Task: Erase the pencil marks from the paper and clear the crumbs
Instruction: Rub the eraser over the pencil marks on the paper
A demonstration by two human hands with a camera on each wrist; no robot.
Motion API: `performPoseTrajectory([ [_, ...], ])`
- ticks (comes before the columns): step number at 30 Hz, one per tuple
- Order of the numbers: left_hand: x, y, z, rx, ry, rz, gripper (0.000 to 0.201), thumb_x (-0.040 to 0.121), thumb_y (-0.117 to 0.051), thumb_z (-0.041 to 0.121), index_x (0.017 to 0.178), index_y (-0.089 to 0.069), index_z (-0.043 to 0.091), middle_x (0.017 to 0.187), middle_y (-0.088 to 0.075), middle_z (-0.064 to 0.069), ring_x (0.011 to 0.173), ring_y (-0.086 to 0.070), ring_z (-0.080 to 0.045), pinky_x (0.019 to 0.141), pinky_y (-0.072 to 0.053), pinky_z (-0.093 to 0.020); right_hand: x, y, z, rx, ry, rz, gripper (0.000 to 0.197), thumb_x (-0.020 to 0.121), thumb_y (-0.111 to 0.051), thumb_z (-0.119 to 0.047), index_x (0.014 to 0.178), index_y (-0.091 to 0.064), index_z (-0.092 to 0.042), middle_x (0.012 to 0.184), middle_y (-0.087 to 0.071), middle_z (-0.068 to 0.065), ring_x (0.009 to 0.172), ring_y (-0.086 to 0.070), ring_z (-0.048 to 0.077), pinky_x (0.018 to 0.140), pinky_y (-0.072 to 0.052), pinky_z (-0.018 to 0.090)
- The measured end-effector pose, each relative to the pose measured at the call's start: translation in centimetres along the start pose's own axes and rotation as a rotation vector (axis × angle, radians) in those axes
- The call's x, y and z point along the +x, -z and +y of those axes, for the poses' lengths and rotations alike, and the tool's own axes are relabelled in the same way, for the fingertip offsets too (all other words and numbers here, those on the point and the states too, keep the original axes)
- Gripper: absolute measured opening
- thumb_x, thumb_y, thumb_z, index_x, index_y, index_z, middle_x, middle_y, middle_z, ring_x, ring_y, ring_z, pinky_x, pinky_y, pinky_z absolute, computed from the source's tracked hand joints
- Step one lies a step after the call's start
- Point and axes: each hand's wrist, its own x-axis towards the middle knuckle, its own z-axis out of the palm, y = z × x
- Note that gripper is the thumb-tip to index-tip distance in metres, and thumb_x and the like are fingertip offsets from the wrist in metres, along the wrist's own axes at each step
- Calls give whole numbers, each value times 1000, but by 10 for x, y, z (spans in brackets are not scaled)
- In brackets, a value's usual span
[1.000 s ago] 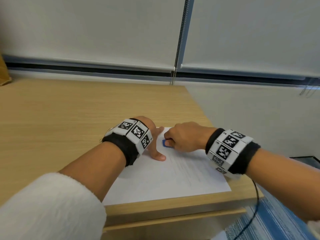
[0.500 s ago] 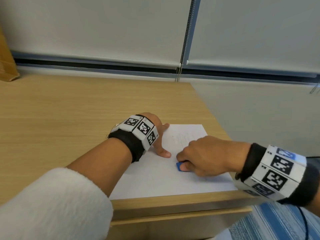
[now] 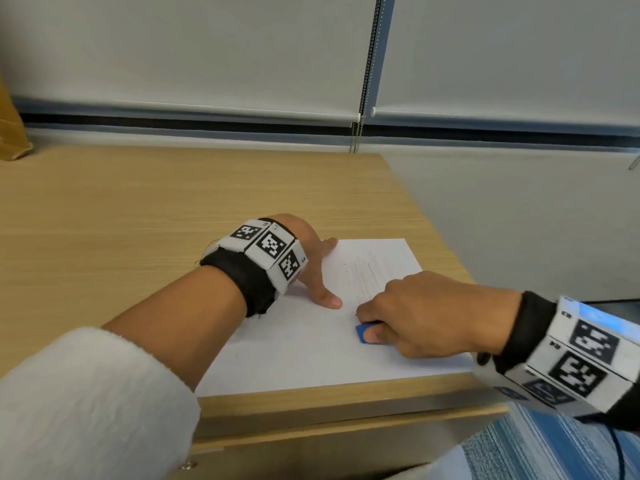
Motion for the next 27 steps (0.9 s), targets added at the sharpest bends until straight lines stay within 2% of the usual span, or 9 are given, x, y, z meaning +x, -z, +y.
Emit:
performPoseTrajectory([
  [3, 3, 1, 0, 0, 8, -20, 120, 70, -57, 80, 150, 21, 35, 163, 1, -3, 143, -25, -31, 111, -30, -48, 4, 7, 3, 67, -6, -61, 31, 98, -39, -42, 88, -54, -17, 66, -48, -5, 58, -44, 15, 53, -30, 28],
  [6, 6, 0, 0, 0, -10, -17, 120, 70, -56, 81, 150, 21, 34, 163, -3, -3, 140, -30, -29, 110, -33, -44, 24, 17, 13, 114, -31, -90, 32, 97, -41, -45, 77, -51, -23, 68, -50, -6, 63, -48, 14, 57, -35, 29],
  [9, 7, -2, -2, 20, -18, 7, 120, 69, -54, 83, 150, 20, 35, 163, -9, -3, 137, -36, -28, 104, -37, -40, 57, 25, 35, 90, -98, -11, 34, 96, -41, -48, 73, -51, -25, 70, -53, -4, 72, -54, 22, 66, -44, 35],
  [12, 8, -2, -2, 30, -20, 14, 120, 66, -54, 85, 150, 19, 38, 162, -7, -3, 138, -35, -28, 105, -38, -41, 76, 25, 53, 58, -135, 99, 34, 97, -40, -44, 71, -47, -24, 68, -48, -6, 72, -51, 24, 63, -40, 33],
  [14, 8, -2, -2, 32, -11, 15, 121, 66, -54, 85, 150, 20, 38, 162, -4, -3, 138, -34, -28, 107, -37, -43, 71, 21, 50, 62, -106, 105, 32, 97, -41, -42, 70, -44, -24, 67, -47, -6, 72, -51, 24, 60, -36, 31],
  [19, 7, 0, 0, 19, -13, -10, 123, 66, -56, 83, 149, 21, 37, 163, 6, -5, 140, -31, -30, 109, -35, -46, 30, 14, 26, 90, 68, -142, 28, 97, -43, -42, 82, -52, -20, 67, -50, -6, 63, -48, 16, 60, -36, 30],
  [22, 7, 0, -1, 22, -7, -9, 123, 66, -55, 83, 149, 22, 37, 163, 10, -3, 140, -30, -29, 109, -34, -46, 49, 24, 35, 18, 4, -44, 30, 96, -41, -48, 79, -49, -24, 67, -48, -9, 71, -53, 19, 64, -39, 32],
  [25, 6, -1, -2, 14, -10, -17, 122, 65, -55, 84, 148, 22, 38, 162, 11, -1, 141, -28, -28, 110, -33, -46, 70, 25, 54, 11, -105, 80, 35, 98, -38, -46, 72, -44, -23, 66, -47, -6, 72, -51, 25, 56, -33, 31],
  [27, 8, 0, -3, 15, -12, -20, 123, 64, -55, 84, 148, 22, 39, 162, 9, -2, 141, -29, -28, 110, -33, -47, 64, 19, 54, 12, -98, 78, 32, 98, -38, -43, 73, -45, -23, 67, -46, -7, 71, -50, 24, 56, -33, 31],
])
